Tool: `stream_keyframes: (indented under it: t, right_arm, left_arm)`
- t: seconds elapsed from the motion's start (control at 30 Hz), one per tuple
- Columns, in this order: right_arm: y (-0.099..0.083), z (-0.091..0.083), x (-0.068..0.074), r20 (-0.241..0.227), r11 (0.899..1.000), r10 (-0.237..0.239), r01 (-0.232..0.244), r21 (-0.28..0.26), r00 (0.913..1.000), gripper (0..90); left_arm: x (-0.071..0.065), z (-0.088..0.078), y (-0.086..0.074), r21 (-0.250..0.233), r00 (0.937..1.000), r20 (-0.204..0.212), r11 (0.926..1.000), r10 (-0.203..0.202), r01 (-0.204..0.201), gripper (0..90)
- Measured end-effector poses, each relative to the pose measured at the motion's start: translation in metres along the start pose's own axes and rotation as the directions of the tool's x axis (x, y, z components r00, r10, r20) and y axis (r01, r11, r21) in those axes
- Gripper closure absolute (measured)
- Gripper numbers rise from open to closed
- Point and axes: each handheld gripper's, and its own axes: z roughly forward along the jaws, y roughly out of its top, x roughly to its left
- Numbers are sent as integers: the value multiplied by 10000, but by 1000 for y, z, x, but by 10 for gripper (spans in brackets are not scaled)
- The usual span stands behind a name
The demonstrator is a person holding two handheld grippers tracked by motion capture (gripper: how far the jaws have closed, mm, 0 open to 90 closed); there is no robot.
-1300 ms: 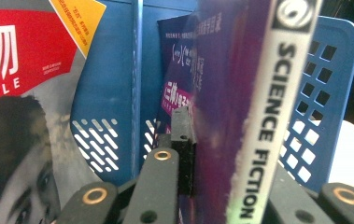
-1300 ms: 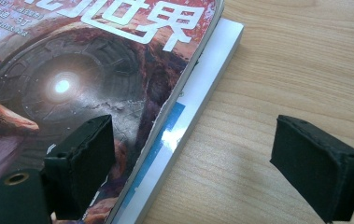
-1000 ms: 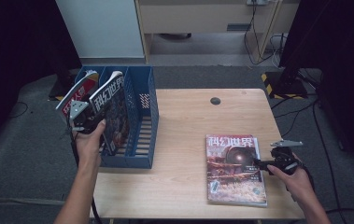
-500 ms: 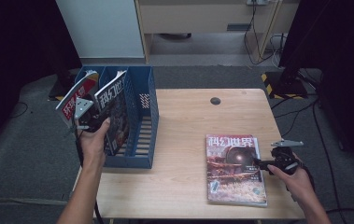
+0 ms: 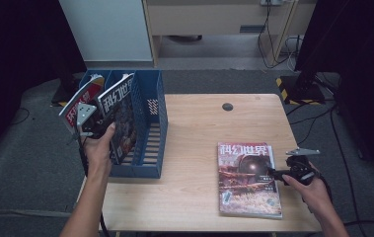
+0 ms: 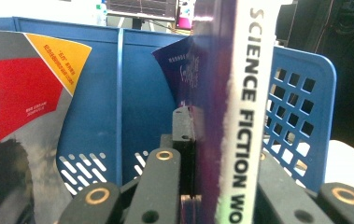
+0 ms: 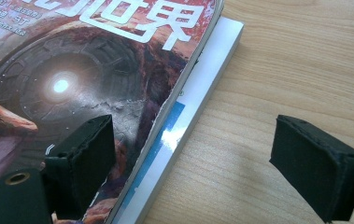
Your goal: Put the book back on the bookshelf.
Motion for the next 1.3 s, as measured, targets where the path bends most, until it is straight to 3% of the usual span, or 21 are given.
stream_keyframes:
  t: [0.23, 0.8, 1.0, 1.3]
  right_arm:
    - [0, 0, 0, 14, 10000, 46, -46, -5, 10000, 139]
    - [0, -1, -1, -40, 10000, 20, -20, 0, 10000, 138]
    - [0, 0, -1, -15, 10000, -22, 22, 12, 10000, 137]
    - [0, 1, 1, -5, 10000, 12, -12, 34, 10000, 136]
  left_arm:
    - [0, -1, 0, 478, 10000, 12, 9989, -11, 10, 825]
    - [3, -17, -7, 912, 9996, -215, 9957, -170, 189, 808]
    - [11, -23, -17, 816, 9988, -393, 9962, -286, 317, 804]
    - [21, -32, -20, 705, 9975, -574, 9964, -424, 464, 802]
